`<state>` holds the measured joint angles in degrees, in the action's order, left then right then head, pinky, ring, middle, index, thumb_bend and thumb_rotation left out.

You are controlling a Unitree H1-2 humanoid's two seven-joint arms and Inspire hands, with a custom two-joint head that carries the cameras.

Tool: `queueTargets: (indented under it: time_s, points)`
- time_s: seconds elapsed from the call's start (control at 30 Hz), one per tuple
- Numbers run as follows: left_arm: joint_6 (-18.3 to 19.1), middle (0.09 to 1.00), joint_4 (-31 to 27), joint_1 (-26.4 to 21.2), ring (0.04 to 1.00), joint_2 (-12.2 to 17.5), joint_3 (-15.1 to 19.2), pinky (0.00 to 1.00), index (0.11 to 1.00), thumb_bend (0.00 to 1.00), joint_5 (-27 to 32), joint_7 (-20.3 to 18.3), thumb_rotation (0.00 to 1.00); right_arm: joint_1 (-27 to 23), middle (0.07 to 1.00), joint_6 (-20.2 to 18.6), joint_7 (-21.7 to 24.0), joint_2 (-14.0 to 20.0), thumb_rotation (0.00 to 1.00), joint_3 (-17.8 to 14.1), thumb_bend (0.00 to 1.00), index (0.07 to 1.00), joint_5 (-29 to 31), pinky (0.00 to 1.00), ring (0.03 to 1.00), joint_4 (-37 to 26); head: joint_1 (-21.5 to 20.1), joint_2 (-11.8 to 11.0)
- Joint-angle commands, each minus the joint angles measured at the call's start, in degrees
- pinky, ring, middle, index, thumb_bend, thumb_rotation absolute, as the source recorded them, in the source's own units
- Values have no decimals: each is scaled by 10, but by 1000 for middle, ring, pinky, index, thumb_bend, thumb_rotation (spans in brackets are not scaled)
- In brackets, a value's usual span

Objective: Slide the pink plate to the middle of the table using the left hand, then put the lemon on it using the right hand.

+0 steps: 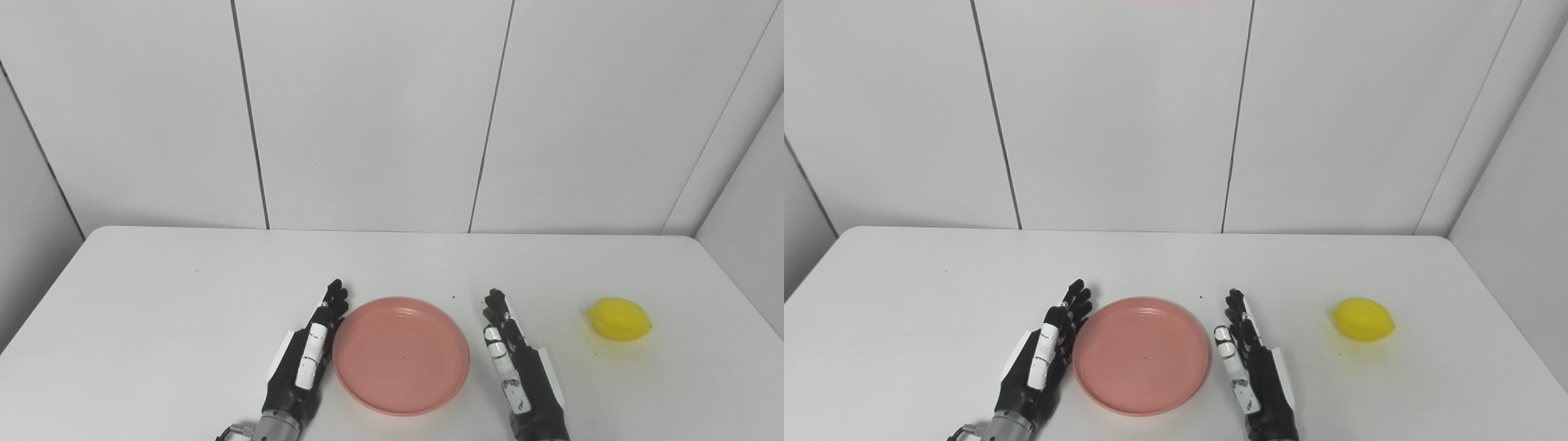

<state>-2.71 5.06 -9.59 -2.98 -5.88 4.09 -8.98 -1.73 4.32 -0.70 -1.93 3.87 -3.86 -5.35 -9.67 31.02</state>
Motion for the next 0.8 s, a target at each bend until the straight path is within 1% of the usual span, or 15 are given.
queueTargets:
  time_s: [0.0,0.03,0.17,0.27,0.33,0.43,0.53,0.6,0.67,0.7,0.73,0.77]
  points:
    - [-31,1000,6,18,1000,0,2,1000,1000,741,-9,9,1000,-12,967,22,-4,0,897,-5,555,975,1,979,966,-24,-2,2]
    - [-33,1000,6,19,1000,1,2,1000,1000,749,-11,10,1000,-13,965,22,-4,-1,893,-6,556,974,2,978,964,-25,-2,2]
    - [-18,1000,3,20,1000,9,12,1000,1000,766,5,4,1000,-14,964,18,-5,0,875,-17,576,975,13,976,954,-36,-10,4]
    - [-25,1000,13,14,1000,13,18,1000,1000,779,1,9,1000,-18,960,9,-9,5,887,-25,598,974,4,992,947,-50,-8,6]
    - [-32,1000,18,10,1000,15,21,1000,1000,784,-8,16,1000,-21,963,1,-11,9,872,-31,598,969,-1,999,969,-64,-8,8]
    - [-40,1000,20,8,1000,17,23,1000,1000,762,-14,22,1000,-27,970,-10,-13,12,865,-40,612,969,-5,1000,981,-79,-9,10]
    - [-38,1000,15,10,1000,22,22,1000,1000,757,-15,21,1000,-35,967,-3,-17,19,880,-47,617,975,-16,1000,968,-77,-10,11]
    - [-32,1000,14,12,1000,25,21,1000,1000,764,-15,20,1000,-40,963,-8,-19,26,895,-50,620,980,-28,991,961,-80,-11,11]
    - [-27,1000,13,12,1000,27,19,1000,1000,766,-16,19,1000,-45,962,-24,-16,34,891,-52,617,980,-40,991,966,-91,-14,13]
    - [-27,1000,14,12,1000,27,19,1000,1000,765,-15,19,1000,-48,962,-39,-15,39,888,-53,616,980,-47,992,968,-100,-19,15]
    - [-26,1000,14,11,1000,28,18,1000,1000,762,-15,19,1000,-50,952,-48,-14,41,859,-54,620,966,-52,985,966,-107,-19,15]
    - [-25,1000,14,10,1000,29,18,1000,1000,764,-13,18,1000,-54,927,-63,-15,48,821,-54,626,939,-73,940,941,-117,-27,19]
